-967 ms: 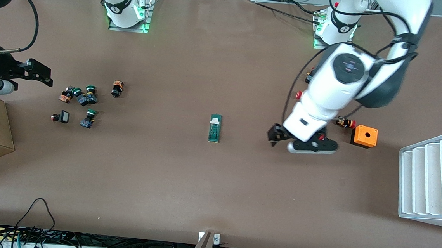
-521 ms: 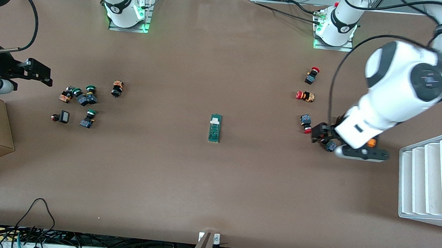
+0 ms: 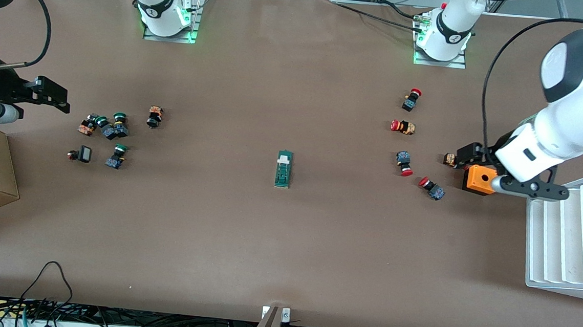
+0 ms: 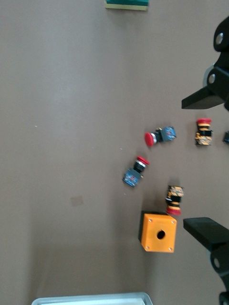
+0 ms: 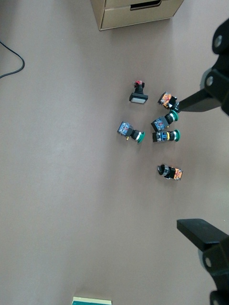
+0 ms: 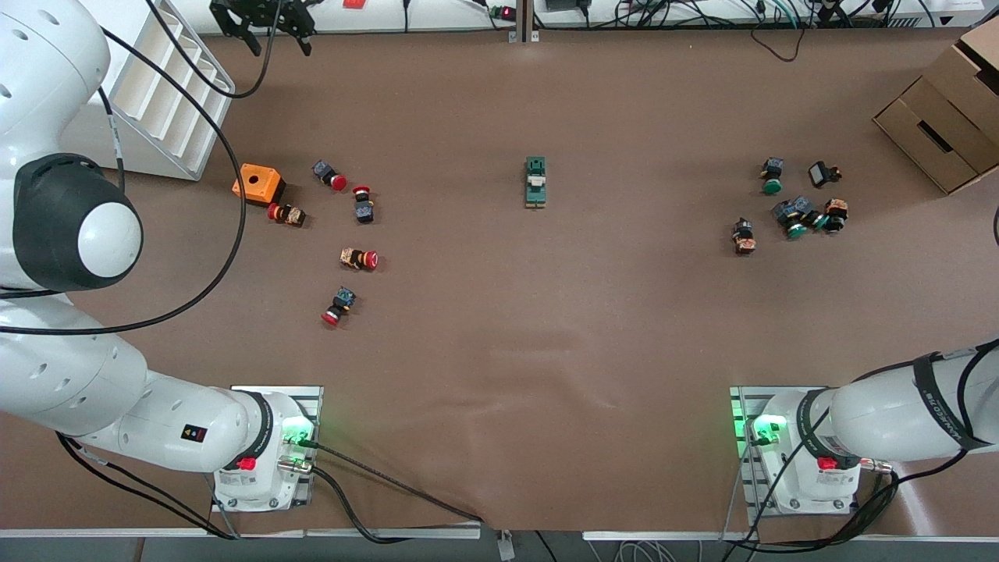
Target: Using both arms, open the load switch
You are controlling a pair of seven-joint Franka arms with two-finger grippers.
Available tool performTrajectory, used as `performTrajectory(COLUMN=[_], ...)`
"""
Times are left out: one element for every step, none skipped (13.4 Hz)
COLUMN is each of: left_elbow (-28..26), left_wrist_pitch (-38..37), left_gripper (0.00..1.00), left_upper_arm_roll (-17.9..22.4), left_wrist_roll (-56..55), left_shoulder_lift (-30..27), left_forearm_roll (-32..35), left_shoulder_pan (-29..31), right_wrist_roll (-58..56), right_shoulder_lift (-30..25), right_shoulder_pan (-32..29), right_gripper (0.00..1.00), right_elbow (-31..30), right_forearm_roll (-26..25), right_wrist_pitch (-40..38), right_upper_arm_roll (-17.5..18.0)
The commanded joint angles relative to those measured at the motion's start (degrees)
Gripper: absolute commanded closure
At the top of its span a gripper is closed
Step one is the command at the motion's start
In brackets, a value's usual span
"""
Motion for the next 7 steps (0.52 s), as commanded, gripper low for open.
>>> performTrajectory(left_elbow=[0.42,1.03,2.17,3.40,4.98,6.21,7.09], left_wrist_pitch=[-3.13,-3.75,-5.14,-6.99,-9.01,-10.94,-12.44], left_gripper=[0.00,0.00,0.00,0.00,0.00,0.00,0.00], left_upper_arm_roll=[4.26,5.76,7.34,8.57,9.89,10.69,10.70], left_wrist_roll=[4.36,5.07,5.77,6.04,6.83,6.92,6.92], left_shoulder_lift=[-1.43,-1.43,-1.43,-1.43,-1.43,-1.34,-1.34], left_forearm_roll=[-0.53,-0.61,-0.96,-1.14,-1.05,-1.05,-1.05], left_shoulder_pan=[-2.03,-2.30,-2.30,-2.22,-2.13,-1.95,-1.43], right_wrist_roll=[-0.81,-0.72,-0.72,-0.72,-0.72,-0.72,-0.72], right_shoulder_lift=[-0.29,-0.29,-0.21,-0.29,-0.21,-0.29,-0.29], right_shoulder_pan=[-0.03,-0.03,-0.03,-0.03,-0.03,-0.03,-0.03], right_gripper=[0.00,0.01,0.00,0.00,0.01,0.00,0.00], right_elbow=[0.70,0.70,0.70,0.70,0.70,0.70,0.70], right_forearm_roll=[0.70,0.61,0.61,0.52,0.52,0.43,0.43], right_wrist_pitch=[-1.13,-1.13,-1.13,-1.13,-1.13,-1.13,-1.13], right_upper_arm_roll=[0.08,0.08,0.08,0.08,0.08,0.08,0.08])
